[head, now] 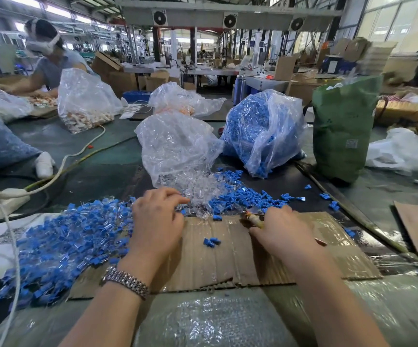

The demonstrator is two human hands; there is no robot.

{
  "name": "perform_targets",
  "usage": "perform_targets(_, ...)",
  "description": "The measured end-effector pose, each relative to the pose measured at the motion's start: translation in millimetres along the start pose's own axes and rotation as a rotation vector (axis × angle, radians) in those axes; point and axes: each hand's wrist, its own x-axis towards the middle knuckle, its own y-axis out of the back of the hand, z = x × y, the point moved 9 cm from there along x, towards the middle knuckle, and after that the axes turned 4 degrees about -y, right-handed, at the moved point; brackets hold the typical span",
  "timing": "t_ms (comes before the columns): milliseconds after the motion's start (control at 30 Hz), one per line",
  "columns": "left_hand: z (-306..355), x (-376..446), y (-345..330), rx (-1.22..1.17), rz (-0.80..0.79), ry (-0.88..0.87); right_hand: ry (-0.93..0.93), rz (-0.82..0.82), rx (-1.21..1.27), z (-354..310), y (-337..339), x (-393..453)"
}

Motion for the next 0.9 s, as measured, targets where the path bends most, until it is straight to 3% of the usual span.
perform_targets(67,12.8,-2.7,-28.9,0.048,-0.212,-0.077,-0.029,-0.001,-0.032,3.7,-3.6,0.8)
perform_targets(167,16.5,-5.3,-55.2,0.127,-0.345,-0.132,0.031,0.129,-0.069,-8.0,9.1,0.2)
perform_targets(367,19.4,-2.3,-49.9,0.132,-0.248,-0.184,0.393,0.172,-0.004,-80.7,13.3,1.5)
perform_targets(600,22.7,-1.1,-33.7,0.097,-0.124,-0.191,0.424,0.229,-0.07,-97.1,-9.2,12.5)
perform_targets(900,13.3,-3.7,-30.7,0.117,-0.149,-0.14,0.425,0.295,-0.007,-92.2,-14.6,8.6)
